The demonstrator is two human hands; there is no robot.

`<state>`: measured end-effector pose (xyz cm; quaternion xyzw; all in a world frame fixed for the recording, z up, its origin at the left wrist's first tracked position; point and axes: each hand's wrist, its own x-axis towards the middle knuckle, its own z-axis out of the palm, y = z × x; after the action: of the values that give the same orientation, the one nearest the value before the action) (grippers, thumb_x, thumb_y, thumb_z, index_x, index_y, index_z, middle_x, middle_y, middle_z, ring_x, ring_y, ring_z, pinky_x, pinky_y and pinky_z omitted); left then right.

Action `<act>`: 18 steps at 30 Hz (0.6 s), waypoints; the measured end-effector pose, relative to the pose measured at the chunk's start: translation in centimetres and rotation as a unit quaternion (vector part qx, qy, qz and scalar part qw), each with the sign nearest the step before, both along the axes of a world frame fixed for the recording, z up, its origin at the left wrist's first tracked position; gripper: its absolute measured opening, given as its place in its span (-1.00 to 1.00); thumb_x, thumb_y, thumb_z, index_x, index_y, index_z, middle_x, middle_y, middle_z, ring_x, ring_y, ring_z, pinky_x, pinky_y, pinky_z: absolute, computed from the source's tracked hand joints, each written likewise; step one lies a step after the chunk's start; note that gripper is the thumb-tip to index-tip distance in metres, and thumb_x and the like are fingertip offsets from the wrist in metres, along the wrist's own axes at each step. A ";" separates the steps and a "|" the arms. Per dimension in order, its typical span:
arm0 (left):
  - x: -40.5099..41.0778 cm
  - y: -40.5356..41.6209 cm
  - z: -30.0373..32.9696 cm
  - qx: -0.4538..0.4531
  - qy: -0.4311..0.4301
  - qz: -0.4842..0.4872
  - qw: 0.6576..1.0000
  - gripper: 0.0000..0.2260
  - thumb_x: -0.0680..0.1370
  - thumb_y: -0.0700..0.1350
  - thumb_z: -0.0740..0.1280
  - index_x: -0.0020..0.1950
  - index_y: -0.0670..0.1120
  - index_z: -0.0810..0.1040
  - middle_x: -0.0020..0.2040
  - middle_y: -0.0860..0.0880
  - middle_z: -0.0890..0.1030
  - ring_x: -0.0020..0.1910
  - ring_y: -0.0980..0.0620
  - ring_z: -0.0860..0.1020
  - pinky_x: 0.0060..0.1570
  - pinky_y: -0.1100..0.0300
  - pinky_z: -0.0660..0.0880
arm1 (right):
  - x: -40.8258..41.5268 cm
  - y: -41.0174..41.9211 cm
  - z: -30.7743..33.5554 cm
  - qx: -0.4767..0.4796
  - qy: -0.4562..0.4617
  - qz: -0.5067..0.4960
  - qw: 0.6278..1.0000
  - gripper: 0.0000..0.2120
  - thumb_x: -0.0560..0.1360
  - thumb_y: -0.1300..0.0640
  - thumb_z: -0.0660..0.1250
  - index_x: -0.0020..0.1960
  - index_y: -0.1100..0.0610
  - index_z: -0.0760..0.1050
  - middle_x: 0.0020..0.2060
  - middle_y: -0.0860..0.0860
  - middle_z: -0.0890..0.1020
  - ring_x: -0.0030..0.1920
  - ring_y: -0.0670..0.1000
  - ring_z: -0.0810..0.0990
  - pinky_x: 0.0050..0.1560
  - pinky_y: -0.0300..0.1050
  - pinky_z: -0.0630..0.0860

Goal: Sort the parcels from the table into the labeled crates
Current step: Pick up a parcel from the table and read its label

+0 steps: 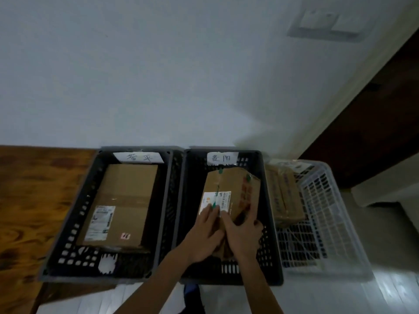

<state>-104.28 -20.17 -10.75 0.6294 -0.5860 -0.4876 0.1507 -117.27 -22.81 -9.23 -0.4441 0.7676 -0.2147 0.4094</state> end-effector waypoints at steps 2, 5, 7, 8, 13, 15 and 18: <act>0.6 -1.9 -1.6 0.036 -0.009 -0.041 0.998 -0.34 0.62 0.26 0.13 0.65 0.14 -0.06 0.60 0.22 -0.07 0.56 0.14 0.07 0.50 0.19 0.11 | 0.0 -2.1 -1.4 0.034 0.046 0.021 0.998 0.02 0.38 -0.43 0.36 0.60 -0.17 -0.14 0.46 0.19 0.23 0.43 0.27 0.29 0.43 0.31 0.27; 2.3 -4.5 -3.5 0.007 -0.079 -0.044 0.996 -0.40 0.54 0.35 0.04 0.50 0.11 0.37 0.49 0.05 0.37 0.46 -0.05 0.34 0.46 0.00 0.29 | 1.1 -6.0 -4.0 0.082 0.124 0.093 0.985 0.03 0.41 -0.45 0.31 0.63 -0.07 -0.15 0.49 0.20 0.15 0.45 0.26 0.21 0.41 0.26 0.21; 4.3 -5.9 -5.0 -0.056 -0.200 -0.003 0.978 -0.29 0.49 0.33 -0.09 0.50 0.01 0.41 0.55 -0.05 0.30 0.56 -0.16 0.19 0.56 -0.09 0.09 | 2.4 -8.2 -6.3 0.094 0.171 0.131 0.972 0.04 0.39 -0.48 0.28 0.62 -0.06 -0.16 0.47 0.19 0.15 0.42 0.26 0.21 0.40 0.26 0.23; 5.2 -6.4 -5.4 -0.075 -0.253 0.026 0.964 -0.29 0.51 0.27 -0.09 0.53 -0.04 0.37 0.59 -0.11 0.22 0.60 -0.19 0.08 0.58 -0.09 -0.02 | 3.2 -9.0 -7.5 0.102 0.195 0.144 0.965 0.05 0.38 -0.50 0.26 0.62 -0.06 -0.16 0.45 0.19 0.15 0.41 0.26 0.23 0.40 0.27 0.25; 7.5 -8.8 -9.3 -0.037 -0.385 0.095 0.917 -0.34 0.62 0.18 0.11 0.63 -0.13 0.08 0.62 -0.28 -0.03 0.61 -0.29 -0.09 0.55 -0.17 -0.08 | 6.9 -13.0 -13.8 0.117 0.277 0.207 0.931 0.07 0.36 -0.54 0.21 0.62 -0.04 -0.14 0.48 0.26 0.10 0.45 0.30 0.18 0.39 0.29 0.28; 8.0 -9.5 -10.8 -0.031 -0.418 0.104 0.902 -0.34 0.58 0.19 0.11 0.57 -0.18 0.26 0.58 -0.33 0.16 0.57 -0.35 0.11 0.49 -0.25 0.13 | 8.4 -14.1 -15.8 0.107 0.278 0.215 0.930 0.06 0.37 -0.53 0.23 0.62 -0.03 -0.13 0.49 0.27 0.08 0.46 0.30 0.17 0.38 0.30 0.27; 8.1 -10.1 -13.0 -0.027 -0.425 0.113 0.898 -0.39 0.52 0.15 0.16 0.44 -0.20 0.47 0.49 -0.33 0.34 0.46 -0.40 0.32 0.34 -0.33 0.32 | 9.9 -15.2 -18.3 0.103 0.266 0.231 0.930 0.04 0.40 -0.53 0.22 0.62 -0.01 -0.14 0.49 0.28 0.07 0.45 0.30 0.17 0.36 0.31 0.27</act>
<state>-96.21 -30.25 -23.72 0.8346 -0.5319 -0.1370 -0.0417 -107.40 -38.01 -27.53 -0.6052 0.7425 0.0915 0.2720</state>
